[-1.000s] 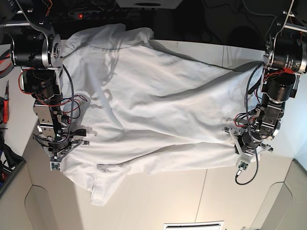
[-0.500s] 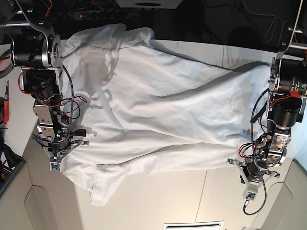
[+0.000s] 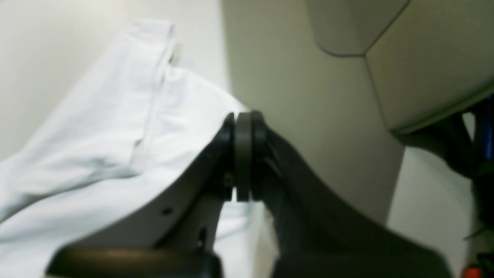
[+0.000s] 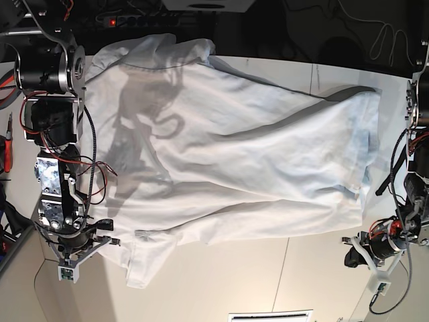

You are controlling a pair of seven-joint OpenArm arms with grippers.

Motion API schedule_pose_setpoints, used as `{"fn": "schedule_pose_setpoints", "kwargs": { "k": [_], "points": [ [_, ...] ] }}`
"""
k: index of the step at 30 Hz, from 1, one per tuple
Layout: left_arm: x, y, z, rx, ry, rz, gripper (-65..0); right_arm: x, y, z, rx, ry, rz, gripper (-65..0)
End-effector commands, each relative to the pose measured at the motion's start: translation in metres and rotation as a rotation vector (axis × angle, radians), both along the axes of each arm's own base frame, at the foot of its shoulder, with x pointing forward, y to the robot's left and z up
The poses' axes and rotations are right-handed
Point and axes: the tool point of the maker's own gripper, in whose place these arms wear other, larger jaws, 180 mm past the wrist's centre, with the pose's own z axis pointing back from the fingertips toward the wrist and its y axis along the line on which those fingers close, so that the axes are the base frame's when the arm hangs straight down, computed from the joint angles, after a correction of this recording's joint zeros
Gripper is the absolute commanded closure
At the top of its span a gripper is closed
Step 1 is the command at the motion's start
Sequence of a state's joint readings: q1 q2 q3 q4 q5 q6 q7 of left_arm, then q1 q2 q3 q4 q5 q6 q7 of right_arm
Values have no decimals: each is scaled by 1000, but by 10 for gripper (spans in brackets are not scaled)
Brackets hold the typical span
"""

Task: Layout the t-shirt on the table in an organized manner, then fold the t-shirt properly
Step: 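Pull the shirt hem with both grippers to straighten it, then release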

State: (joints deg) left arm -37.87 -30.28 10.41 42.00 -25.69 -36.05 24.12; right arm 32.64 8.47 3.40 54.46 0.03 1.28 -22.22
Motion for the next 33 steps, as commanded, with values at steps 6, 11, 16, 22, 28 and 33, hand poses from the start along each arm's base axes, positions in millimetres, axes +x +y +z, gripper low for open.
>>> {"fn": "schedule_pose_setpoints", "kwargs": {
  "k": [6, 11, 16, 22, 28, 33],
  "points": [
    [-11, -1, 46, -285, -96, 27, 0, -32, 67, 45, 158, -78, 296, 0],
    [-38, 14, 31, -337, -90, 84, 0, -106, 125, 45, 305, -26, 551, 0],
    [-77, 8, -8, -330, 71, 64, -154, -175, 152, 14, 427, 179, 668, 0],
    [-137, -27, -38, -469, 239, -11, -198, -246, 170, -20, 546, 389, 775, 0],
    [-195, -52, -54, -403, 326, -110, -199, -279, 169, -39, 574, 476, 759, 0],
    [-217, -54, -63, -268, 344, -151, -256, -289, 169, -45, 581, 499, 753, 0]
  ]
}}
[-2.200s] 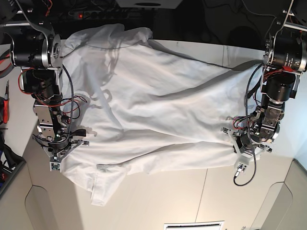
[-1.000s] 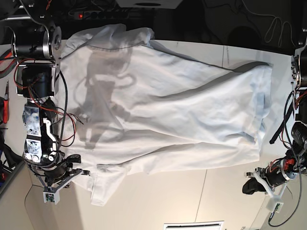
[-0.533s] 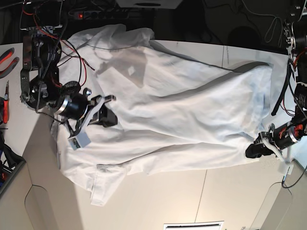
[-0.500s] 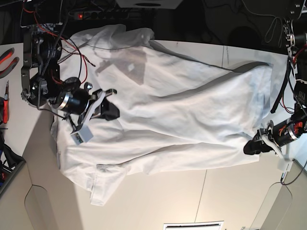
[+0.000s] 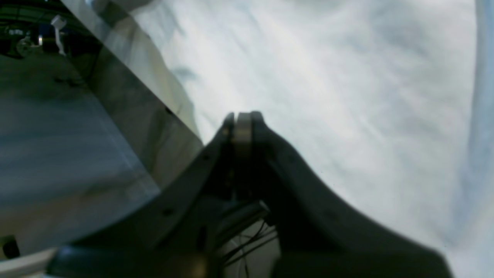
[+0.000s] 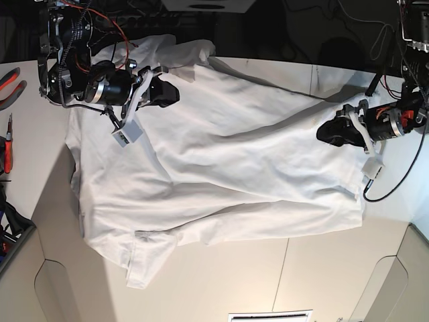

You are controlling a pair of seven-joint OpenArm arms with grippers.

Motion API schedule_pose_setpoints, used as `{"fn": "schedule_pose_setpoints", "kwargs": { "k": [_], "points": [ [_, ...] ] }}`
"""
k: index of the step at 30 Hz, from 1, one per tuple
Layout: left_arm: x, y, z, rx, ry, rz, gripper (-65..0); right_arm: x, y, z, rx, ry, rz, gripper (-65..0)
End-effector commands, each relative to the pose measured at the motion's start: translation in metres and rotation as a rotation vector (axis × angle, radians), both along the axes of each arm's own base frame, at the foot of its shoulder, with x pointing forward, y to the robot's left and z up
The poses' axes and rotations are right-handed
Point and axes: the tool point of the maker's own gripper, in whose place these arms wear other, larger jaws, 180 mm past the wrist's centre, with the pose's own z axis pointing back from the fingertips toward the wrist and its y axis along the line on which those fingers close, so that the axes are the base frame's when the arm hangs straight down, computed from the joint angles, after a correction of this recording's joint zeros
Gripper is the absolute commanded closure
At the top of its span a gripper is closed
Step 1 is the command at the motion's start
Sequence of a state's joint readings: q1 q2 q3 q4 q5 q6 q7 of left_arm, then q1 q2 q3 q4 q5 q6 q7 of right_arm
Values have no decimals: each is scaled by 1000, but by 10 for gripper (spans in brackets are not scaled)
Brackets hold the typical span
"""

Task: Layout the t-shirt on the table in an organized manner, then fold the t-shirt properly
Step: 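Pull the shirt hem with both grippers to straighten it, then release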

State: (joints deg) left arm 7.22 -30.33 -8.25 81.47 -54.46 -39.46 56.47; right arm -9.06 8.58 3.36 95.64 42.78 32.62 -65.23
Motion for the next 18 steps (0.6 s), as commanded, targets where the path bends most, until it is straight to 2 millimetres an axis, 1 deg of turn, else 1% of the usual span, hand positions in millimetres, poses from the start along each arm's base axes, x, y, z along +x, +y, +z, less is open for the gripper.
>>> {"fn": "schedule_pose_setpoints", "kwargs": {
  "k": [1, 5, 9, 10, 11, 15, 18],
  "points": [
    [12, 8, 13, 27, -58, -5, -263, 7, 1, 9, 21, -37, -3, 0],
    [8, 19, 3, 118, -41, -22, -263, 1, -4, 1, -20, -24, 2, 0],
    [8, 24, 4, 123, -44, -6, -262, -1, -16, -10, -112, -26, 6, 0],
    [9, 27, 6, 124, -48, 4, -250, -2, -19, -14, -135, -29, 1, 0],
    [11, 32, 8, 126, -56, 19, -216, -2, -22, -16, -156, -33, -2, 0],
    [20, 53, 25, 105, -106, 105, -7, -7, -27, -23, -185, -49, -21, 0],
    [22, 69, 35, 88, -135, 168, 0, -9, -27, -24, -183, -45, -22, 0]
  ]
}}
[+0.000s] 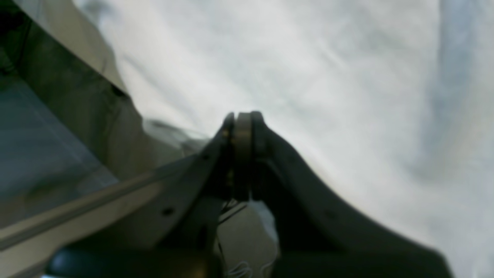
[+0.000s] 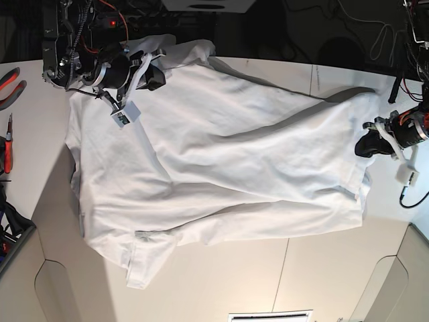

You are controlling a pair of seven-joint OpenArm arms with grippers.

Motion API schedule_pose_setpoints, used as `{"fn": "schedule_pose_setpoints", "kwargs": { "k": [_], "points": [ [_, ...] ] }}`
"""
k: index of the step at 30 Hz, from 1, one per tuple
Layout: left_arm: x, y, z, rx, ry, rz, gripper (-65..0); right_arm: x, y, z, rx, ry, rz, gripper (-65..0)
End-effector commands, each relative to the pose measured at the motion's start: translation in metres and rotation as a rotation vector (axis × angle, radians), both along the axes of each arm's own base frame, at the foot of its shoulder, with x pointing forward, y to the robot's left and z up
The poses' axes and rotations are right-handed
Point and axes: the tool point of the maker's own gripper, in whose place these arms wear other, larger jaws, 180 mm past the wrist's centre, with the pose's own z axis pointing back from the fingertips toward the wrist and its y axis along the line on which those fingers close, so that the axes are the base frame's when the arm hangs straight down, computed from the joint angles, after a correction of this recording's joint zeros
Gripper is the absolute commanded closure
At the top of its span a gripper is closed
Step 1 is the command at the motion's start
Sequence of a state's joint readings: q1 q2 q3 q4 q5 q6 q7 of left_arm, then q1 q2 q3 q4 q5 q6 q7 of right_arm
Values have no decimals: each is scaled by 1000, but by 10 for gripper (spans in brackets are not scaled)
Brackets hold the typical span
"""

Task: Layout the t-shirt on the table in an organized manner, then fold the t-shirt properly
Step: 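Pull the shirt hem with both grippers to straighten it, then release, then grasp the shirt edge with both grippers at opposite ends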

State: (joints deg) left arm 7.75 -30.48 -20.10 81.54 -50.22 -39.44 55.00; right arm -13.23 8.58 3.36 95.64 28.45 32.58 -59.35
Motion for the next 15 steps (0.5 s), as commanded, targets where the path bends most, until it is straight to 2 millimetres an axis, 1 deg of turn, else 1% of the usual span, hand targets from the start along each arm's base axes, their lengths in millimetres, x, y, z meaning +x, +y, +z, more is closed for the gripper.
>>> {"fn": "schedule_pose_setpoints", "kwargs": {
  "k": [1, 4, 8, 10, 15],
  "points": [
    [4, 8, 13, 5, -41, 4, 0, 11, 1, 9, 19, -46, -7, 0],
    [-15, 13, 1, 9, 10, 17, 0, 11, 1, 9, 19, -46, -7, 0],
    [-44, 8, -19, -6, 79, 22, 0, 12, 1, 10, 21, -49, -8, 0],
    [-53, 4, -27, -6, 96, 27, 0, 12, 1, 10, 21, -49, -8, 0],
    [-57, 1, -39, 42, 101, 30, 0, 12, 1, 10, 21, -48, -8, 0]
  ]
}}
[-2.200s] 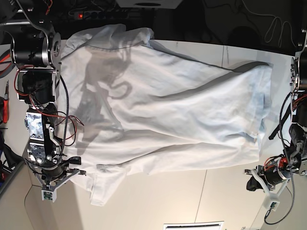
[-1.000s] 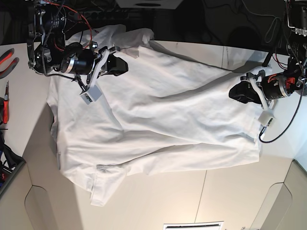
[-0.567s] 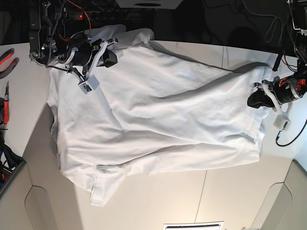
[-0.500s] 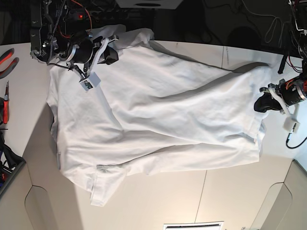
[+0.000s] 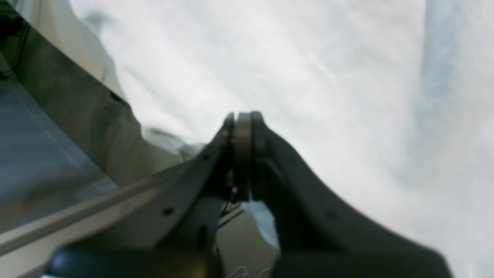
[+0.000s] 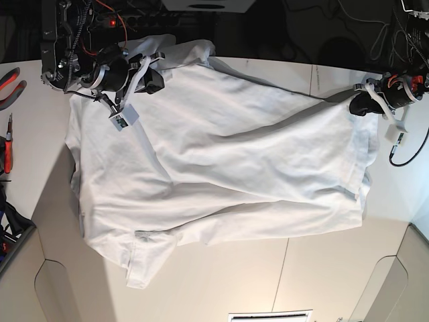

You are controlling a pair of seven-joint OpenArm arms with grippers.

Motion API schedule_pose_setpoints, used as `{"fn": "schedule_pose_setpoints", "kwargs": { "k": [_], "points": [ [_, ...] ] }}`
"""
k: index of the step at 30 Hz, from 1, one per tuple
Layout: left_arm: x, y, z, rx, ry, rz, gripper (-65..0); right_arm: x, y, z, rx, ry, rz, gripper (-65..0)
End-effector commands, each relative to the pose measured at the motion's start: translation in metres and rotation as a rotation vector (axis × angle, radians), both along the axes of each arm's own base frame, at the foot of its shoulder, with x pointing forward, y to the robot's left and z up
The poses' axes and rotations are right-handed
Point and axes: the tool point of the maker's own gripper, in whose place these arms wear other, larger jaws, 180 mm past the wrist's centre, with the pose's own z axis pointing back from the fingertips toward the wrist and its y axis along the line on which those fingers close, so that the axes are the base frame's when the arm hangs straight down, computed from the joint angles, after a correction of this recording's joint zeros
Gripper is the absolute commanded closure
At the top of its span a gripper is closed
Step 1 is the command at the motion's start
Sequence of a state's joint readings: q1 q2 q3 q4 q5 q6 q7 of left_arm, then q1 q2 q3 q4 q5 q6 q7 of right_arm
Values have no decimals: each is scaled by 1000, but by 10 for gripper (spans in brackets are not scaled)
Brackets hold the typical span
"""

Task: Layout the t-shirt on the table in an organized manner, then fold the t-shirt properly
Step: 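Grasp the shirt edge with both grippers at opposite ends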

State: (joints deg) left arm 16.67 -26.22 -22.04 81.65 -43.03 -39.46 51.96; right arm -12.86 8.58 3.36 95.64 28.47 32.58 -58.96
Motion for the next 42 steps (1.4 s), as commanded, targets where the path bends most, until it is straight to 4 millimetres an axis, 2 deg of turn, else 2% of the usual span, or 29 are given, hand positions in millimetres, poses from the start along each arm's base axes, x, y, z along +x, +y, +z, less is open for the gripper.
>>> {"fn": "schedule_pose_setpoints", "kwargs": {
  "k": [1, 6, 12, 23, 31, 37, 42],
  "points": [
    [8, 5, 9, 14, -40, -7, 0, 8, 1, 8, 17, -36, -5, 0],
    [3, 17, 0, 121, -16, -26, 0, 6, 0, 7, 9, -26, 1, 0],
    [4, 38, -4, 230, -11, 6, 0, 4, -12, 0, -63, -23, 16, 0],
    [5, 38, -4, 227, -16, 11, 0, -7, -59, -7, -184, 4, 44, 0],
    [-7, 43, -19, 210, 35, 36, 0, -9, -65, -10, -209, 15, 49, 0],
    [-10, 44, -23, 204, 44, 46, 0, -27, -72, -32, -211, 106, 32, 0],
    [-5, 44, -21, 203, 28, 49, 0, -44, -81, -49, -224, 183, 21, 0]
  ]
}}
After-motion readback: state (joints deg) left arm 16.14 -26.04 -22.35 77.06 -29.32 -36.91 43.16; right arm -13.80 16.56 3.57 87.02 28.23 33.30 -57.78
